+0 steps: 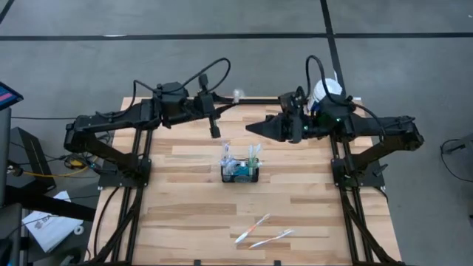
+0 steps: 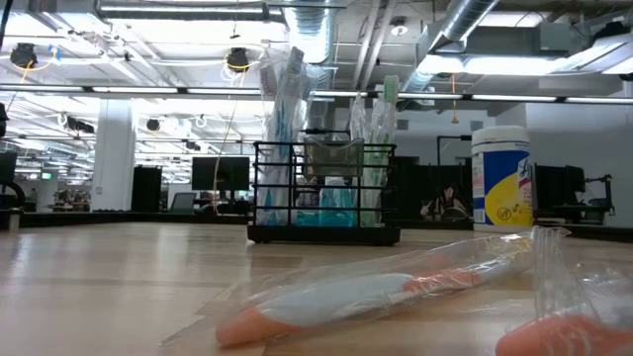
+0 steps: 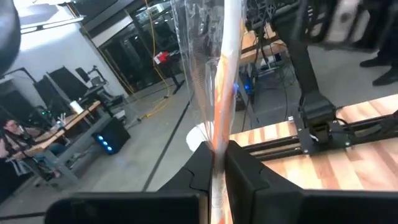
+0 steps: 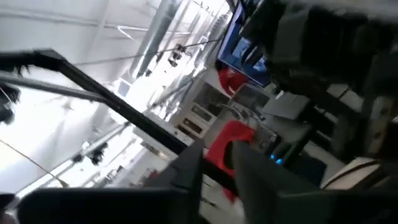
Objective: Pick & Place toothbrushing station
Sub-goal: Put the orange toothbrush into the black wire organizer
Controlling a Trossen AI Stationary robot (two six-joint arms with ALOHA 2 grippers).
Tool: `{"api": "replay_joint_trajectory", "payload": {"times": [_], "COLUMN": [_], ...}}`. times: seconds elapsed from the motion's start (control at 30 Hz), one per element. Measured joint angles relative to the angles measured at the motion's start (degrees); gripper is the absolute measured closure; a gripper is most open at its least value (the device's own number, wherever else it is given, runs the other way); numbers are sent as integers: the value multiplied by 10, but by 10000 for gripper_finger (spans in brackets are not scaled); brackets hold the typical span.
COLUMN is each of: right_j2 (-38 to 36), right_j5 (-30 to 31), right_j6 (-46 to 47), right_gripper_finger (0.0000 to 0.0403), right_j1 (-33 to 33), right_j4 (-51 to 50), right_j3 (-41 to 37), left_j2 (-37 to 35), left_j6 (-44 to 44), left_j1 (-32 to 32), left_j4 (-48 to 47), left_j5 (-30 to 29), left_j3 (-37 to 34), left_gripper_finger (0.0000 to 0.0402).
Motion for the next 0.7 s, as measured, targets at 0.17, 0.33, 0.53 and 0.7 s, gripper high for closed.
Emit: {"api": "replay_joint_trajectory", "payload": {"times": [0.17,0.33,0.53,0.7], "right_j2": [-1,-11,-6,-5], "right_j5": [-2,21,151,142], "right_j6": [-110,-259,-429,-449], "right_gripper_finger": [230,167,176,207], "right_j1": [-2,-4,-9,-28], "right_j4": [-26,-121,-170,-148], "right_j3": [0,1,0,6], "left_j2": [-1,-24,-22,-22], "left_j6": [-17,-123,-321,-347], "left_j1": [-2,2,38,56], "left_j4": [-1,7,77,47], "left_j5": [20,119,306,330], "left_j3": [0,1,1,1], "left_gripper_finger": [392,392,392,392]}}
